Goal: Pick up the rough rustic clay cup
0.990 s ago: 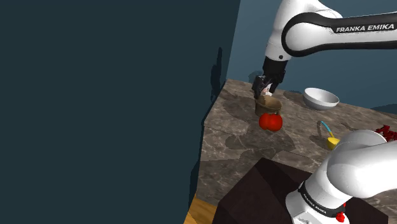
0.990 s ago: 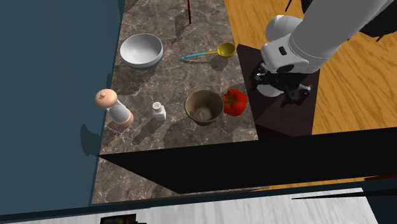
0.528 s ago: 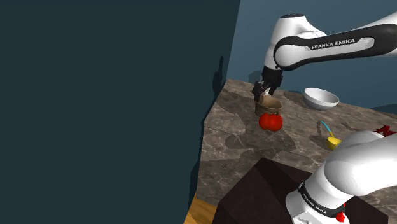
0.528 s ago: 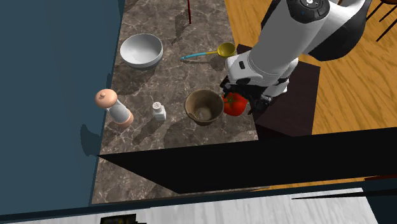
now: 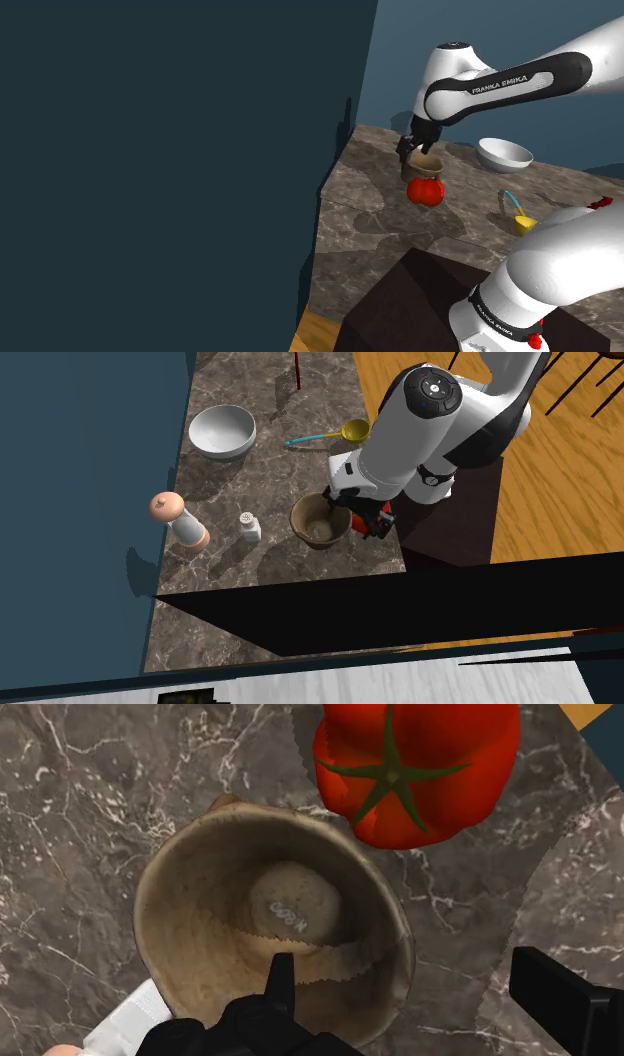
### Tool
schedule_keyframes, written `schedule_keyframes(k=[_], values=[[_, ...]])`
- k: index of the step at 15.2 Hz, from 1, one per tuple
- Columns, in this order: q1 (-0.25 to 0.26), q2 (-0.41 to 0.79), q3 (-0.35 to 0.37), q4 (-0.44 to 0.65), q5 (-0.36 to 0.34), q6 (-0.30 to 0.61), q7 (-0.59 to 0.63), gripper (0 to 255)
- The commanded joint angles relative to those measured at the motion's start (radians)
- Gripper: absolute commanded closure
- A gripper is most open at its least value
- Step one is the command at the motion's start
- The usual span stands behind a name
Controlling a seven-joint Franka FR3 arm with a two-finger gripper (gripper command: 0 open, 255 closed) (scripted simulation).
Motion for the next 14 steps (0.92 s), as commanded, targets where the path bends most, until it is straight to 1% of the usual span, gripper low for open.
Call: schedule_keyframes(k=[1,3,5,6,14], values=[[-0.002,0.012,-0.002,-0.018,-0.005,0.031,0.005,0],[-0.004,0.032,-0.006,-0.040,-0.011,0.072,0.012,0],[-0.004,0.032,-0.006,-0.040,-0.011,0.071,0.012,0],[-0.003,0.032,-0.005,-0.039,-0.010,0.071,0.012,255],[-0.003,0.034,-0.006,-0.037,-0.010,0.071,0.011,255]])
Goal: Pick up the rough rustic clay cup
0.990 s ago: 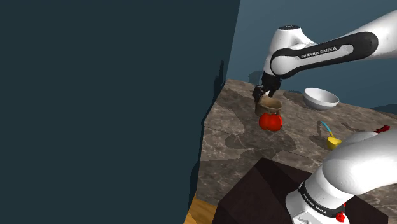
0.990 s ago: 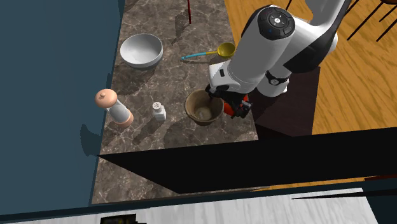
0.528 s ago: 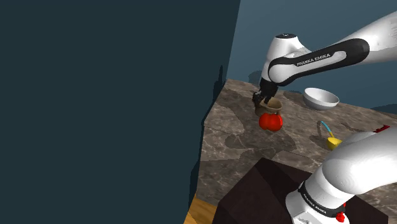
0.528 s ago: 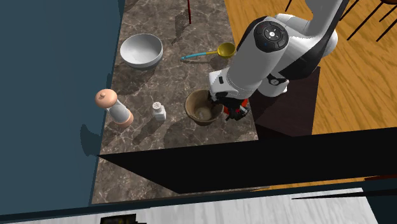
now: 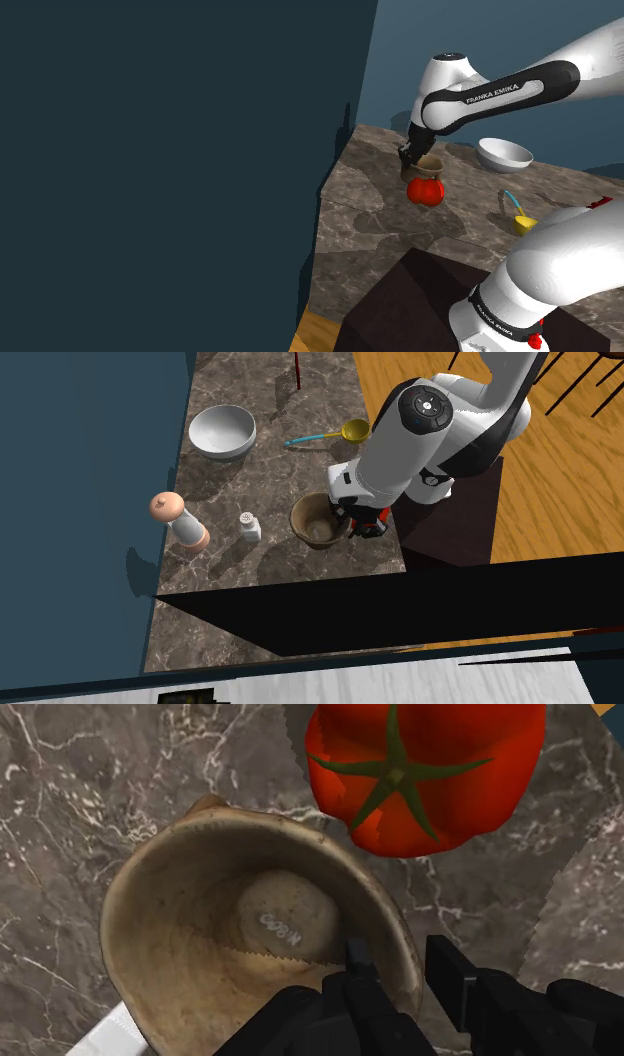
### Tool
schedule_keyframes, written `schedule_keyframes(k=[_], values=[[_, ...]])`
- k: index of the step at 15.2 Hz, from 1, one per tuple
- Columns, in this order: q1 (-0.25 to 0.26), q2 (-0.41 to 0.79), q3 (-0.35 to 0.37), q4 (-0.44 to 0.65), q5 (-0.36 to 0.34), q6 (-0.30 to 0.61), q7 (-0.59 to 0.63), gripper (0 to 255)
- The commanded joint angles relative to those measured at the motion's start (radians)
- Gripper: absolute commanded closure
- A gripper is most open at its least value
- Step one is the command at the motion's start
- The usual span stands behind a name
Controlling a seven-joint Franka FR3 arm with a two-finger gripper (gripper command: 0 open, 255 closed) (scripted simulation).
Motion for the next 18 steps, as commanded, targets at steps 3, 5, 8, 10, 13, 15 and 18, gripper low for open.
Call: schedule_keyframes(k=[3,5,8,10,13,15,18], values=[[0.001,-0.017,0.003,0.013,0.004,-0.031,-0.004,255],[0.003,-0.030,0.005,0.030,0.009,-0.062,-0.009,255],[0.005,-0.049,0.009,0.057,0.015,-0.107,-0.016,255],[0.007,-0.060,0.012,0.076,0.019,-0.137,-0.021,255],[0.009,-0.074,0.016,0.106,0.025,-0.181,-0.027,255],[0.010,-0.082,0.018,0.127,0.029,-0.209,-0.031,255],[0.011,-0.086,0.020,0.140,0.031,-0.226,-0.034,255]])
